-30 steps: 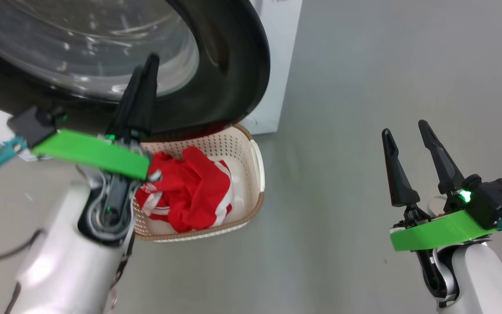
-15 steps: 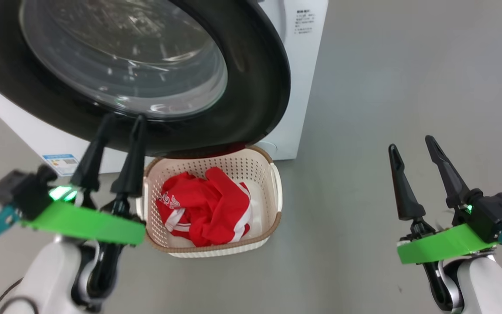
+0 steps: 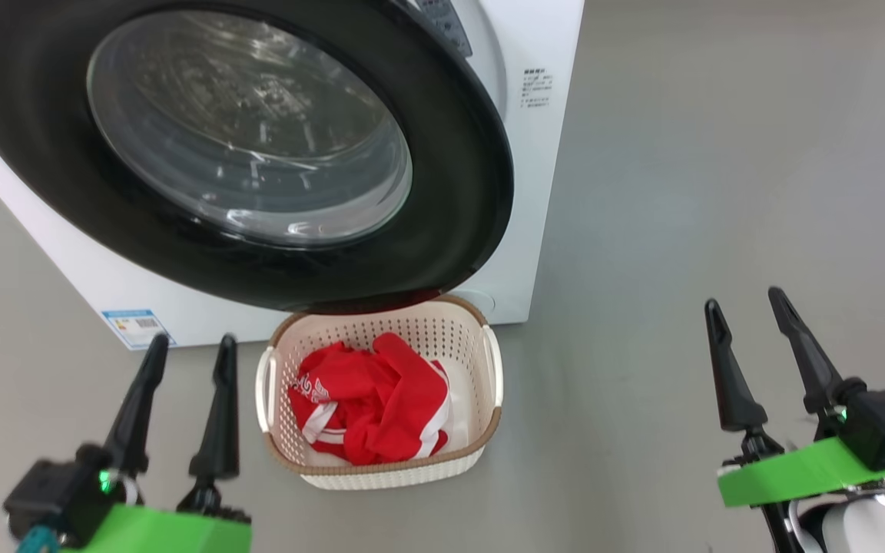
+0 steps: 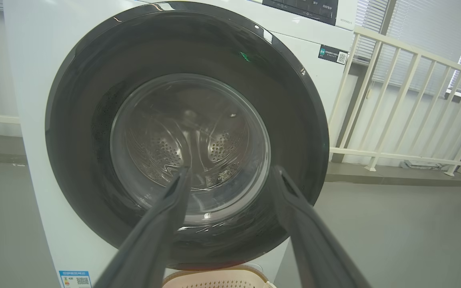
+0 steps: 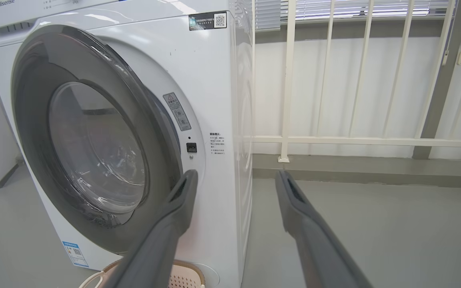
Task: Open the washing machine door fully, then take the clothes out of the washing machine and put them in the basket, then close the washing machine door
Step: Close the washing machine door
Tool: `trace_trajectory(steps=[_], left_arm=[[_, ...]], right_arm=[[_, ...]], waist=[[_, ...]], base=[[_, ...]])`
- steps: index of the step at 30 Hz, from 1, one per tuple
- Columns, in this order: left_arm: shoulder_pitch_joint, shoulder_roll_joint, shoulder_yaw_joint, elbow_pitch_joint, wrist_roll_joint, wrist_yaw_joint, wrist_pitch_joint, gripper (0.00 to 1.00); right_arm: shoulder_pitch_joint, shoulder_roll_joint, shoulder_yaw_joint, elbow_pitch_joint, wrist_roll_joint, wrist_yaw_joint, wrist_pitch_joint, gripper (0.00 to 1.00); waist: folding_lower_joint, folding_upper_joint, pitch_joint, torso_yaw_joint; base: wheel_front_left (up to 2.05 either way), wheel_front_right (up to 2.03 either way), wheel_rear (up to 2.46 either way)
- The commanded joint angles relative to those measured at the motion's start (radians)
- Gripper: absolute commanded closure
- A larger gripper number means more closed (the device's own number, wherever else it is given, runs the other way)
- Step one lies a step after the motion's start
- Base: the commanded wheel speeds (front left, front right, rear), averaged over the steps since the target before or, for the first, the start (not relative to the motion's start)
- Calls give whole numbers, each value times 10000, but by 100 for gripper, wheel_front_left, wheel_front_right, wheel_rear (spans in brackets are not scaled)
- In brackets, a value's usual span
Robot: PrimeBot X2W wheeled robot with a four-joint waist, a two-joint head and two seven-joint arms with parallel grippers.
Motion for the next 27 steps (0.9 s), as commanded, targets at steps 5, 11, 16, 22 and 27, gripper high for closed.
trace_trajectory(steps=[5,11,16,22,27], left_arm=[[637,-115,827,-379,435,32,-77,0],[1141,-304,1245,-256,862,10,-77,0],[1360,-553,1465,-249,1081,-309,-77,0],[1346,-744,1679,-176,1421,-561,-78,0],[1337,-877,1752,-115,1642,-726,-78,0]], right_arm=[[334,-22,75,-344,118,48,-63,0],[709,-22,176,-331,332,48,-63,0],[919,-22,320,-308,474,48,-63,0],[927,-22,463,-253,513,48,-63,0],[894,-22,496,-235,488,48,-63,0]], waist=[[0,0,-372,-26],[0,0,-543,-59],[0,0,-573,-41],[0,0,-574,4],[0,0,-590,49]], base=[[0,0,0],[0,0,0],[0,0,0],[0,0,0],[0,0,0]])
